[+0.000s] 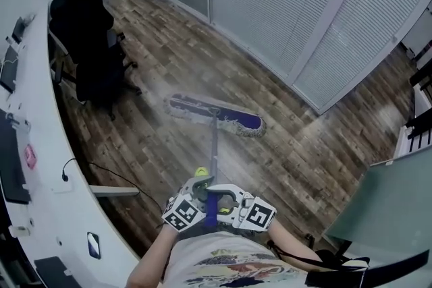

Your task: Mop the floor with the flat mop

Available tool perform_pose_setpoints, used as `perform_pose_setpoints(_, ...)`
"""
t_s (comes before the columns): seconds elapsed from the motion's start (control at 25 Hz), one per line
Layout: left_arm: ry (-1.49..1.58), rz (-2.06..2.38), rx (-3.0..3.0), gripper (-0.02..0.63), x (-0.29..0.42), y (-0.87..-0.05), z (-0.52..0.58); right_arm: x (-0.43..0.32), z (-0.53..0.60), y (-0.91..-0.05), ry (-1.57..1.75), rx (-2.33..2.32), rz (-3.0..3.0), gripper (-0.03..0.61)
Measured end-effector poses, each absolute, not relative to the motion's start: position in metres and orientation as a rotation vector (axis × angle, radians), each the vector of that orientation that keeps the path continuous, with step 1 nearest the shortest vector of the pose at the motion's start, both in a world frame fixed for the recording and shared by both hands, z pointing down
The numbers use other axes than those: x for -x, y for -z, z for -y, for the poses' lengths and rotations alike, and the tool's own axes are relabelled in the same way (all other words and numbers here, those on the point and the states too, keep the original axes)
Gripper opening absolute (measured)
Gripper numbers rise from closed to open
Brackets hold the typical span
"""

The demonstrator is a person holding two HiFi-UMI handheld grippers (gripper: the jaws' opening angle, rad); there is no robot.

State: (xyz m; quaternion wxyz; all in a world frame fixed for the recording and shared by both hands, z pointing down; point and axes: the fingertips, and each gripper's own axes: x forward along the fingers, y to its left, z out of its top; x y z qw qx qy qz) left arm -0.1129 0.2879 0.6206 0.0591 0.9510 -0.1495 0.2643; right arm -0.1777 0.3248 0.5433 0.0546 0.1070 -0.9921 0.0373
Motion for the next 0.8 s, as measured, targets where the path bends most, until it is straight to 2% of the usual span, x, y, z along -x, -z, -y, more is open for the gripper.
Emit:
perform_pose_setpoints(0.36, -0.738, 0.481, -2.888, 0.204, 0.114, -0.621, -0.229, 0.181, -0.268, -0.548, -0.089, -0.259, 2.995, 0.249)
perform_pose_setpoints(0.8, -0.747, 0.441, -2.877, 0.204, 0.155, -0.609, -0.055, 0.224, -0.091, -0.534, -0.097, -0.286, 3.021, 0.249)
